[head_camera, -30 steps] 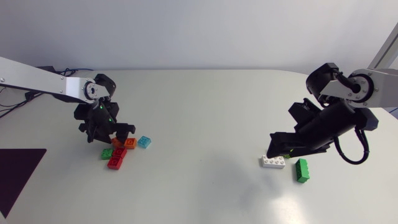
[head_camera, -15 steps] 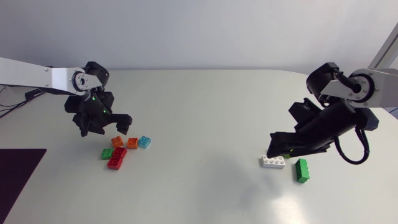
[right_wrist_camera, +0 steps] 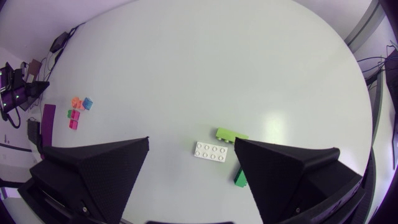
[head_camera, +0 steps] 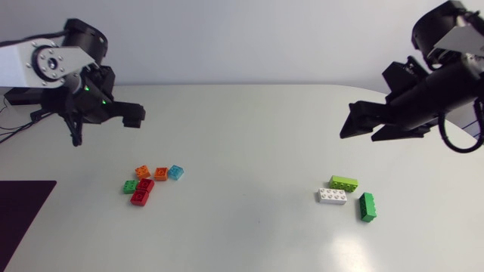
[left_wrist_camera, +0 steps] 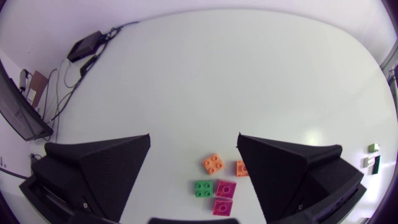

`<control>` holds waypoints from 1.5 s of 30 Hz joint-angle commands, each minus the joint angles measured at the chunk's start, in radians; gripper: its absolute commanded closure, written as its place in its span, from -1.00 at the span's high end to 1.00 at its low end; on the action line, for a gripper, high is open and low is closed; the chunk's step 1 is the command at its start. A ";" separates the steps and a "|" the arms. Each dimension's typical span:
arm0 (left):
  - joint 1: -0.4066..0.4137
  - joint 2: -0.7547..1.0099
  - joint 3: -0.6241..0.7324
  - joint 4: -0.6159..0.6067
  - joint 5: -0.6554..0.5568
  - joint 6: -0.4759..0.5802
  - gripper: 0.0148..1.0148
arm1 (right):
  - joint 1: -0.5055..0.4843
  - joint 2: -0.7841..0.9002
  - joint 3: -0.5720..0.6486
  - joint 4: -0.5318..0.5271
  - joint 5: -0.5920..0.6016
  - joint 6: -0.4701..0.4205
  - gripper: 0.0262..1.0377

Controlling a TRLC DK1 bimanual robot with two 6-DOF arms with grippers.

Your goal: Sort duplo bricks by size, large to the right and small to the left

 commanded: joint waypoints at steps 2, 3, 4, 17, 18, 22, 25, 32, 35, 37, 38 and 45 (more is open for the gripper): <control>-0.011 -0.139 -0.009 -0.001 -0.060 -0.025 0.92 | 0.004 -0.067 0.029 -0.042 0.041 0.039 0.91; -0.012 -0.176 -0.018 -0.001 -0.076 -0.025 0.92 | 0.007 -0.089 0.030 -0.050 0.055 0.039 0.91; -0.012 -0.217 -0.029 0.000 -0.090 -0.025 0.92 | 0.009 -0.110 0.032 -0.057 0.064 0.044 0.91; -0.012 -0.769 -0.188 -0.029 -0.159 0.021 0.92 | 0.018 -0.423 -0.033 -0.142 0.101 0.059 0.91; -0.012 -0.802 -0.202 -0.037 -0.159 0.022 0.92 | 0.018 -0.445 -0.043 -0.143 0.105 0.059 0.91; -0.005 -0.963 -0.269 -0.070 -0.160 0.038 0.92 | 0.015 -0.548 -0.080 -0.168 0.138 0.058 0.91; 0.046 -1.087 -0.302 -0.101 -0.160 0.053 0.92 | 0.004 -0.630 -0.099 -0.188 0.139 0.056 0.91; 0.184 -1.359 -0.369 -0.147 -0.116 0.103 0.92 | -0.013 -0.842 -0.191 -0.214 0.138 0.045 0.91; 0.219 -1.440 -0.404 -0.169 -0.047 0.117 0.92 | -0.026 -0.942 -0.235 -0.228 0.125 0.035 0.91; 0.233 -1.490 -0.435 -0.179 -0.005 0.126 0.92 | -0.029 -1.014 -0.269 -0.234 0.122 0.025 0.91; 0.238 -1.510 -0.452 -0.181 0.016 0.133 0.92 | -0.029 -1.045 -0.286 -0.232 0.122 0.019 0.91; 0.241 -1.538 -0.530 -0.179 0.056 0.148 0.92 | -0.052 -1.224 -0.421 -0.206 0.127 -0.033 0.91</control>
